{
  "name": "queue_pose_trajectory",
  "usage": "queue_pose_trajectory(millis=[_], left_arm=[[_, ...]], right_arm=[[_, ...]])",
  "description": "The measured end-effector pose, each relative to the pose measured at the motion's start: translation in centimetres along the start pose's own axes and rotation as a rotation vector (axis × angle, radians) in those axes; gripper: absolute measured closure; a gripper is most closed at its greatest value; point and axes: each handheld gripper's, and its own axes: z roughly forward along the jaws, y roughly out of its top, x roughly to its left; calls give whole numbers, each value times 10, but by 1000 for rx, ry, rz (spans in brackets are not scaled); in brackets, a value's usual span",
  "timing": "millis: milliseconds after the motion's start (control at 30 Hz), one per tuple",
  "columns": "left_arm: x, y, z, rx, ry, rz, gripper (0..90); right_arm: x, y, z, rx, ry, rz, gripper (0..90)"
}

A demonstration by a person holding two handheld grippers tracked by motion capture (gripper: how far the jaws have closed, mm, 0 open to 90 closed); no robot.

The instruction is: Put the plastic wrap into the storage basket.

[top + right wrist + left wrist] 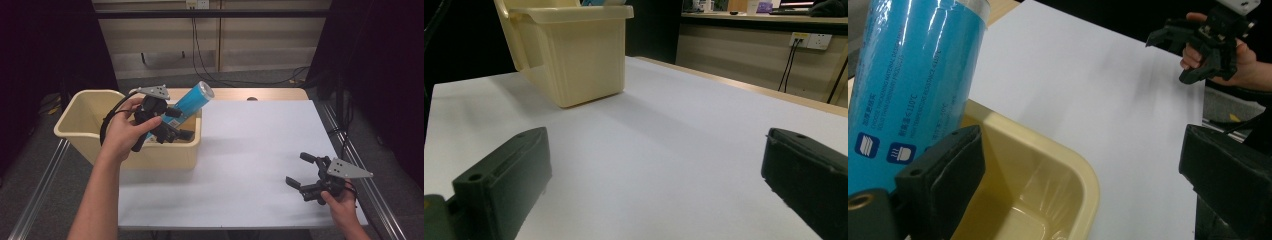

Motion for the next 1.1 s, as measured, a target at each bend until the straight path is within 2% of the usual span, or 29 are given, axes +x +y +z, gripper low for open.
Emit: queue_pose_trajectory(millis=[233, 300, 433, 1100], left_arm=[[-7, -15, -6, -43, 15, -2, 46], [-8, -19, -5, -42, 22, 4, 47], [-12, -27, -3, -62, 15, 1, 47], [-27, -50, 1, -158, 43, 25, 45]], right_arm=[[0, 0, 1, 1, 1, 0, 0], [1, 0, 1, 2, 2, 0, 0], [1, 0, 1, 2, 4, -1, 0], [1, 1, -1, -4, 0, 2, 0]])
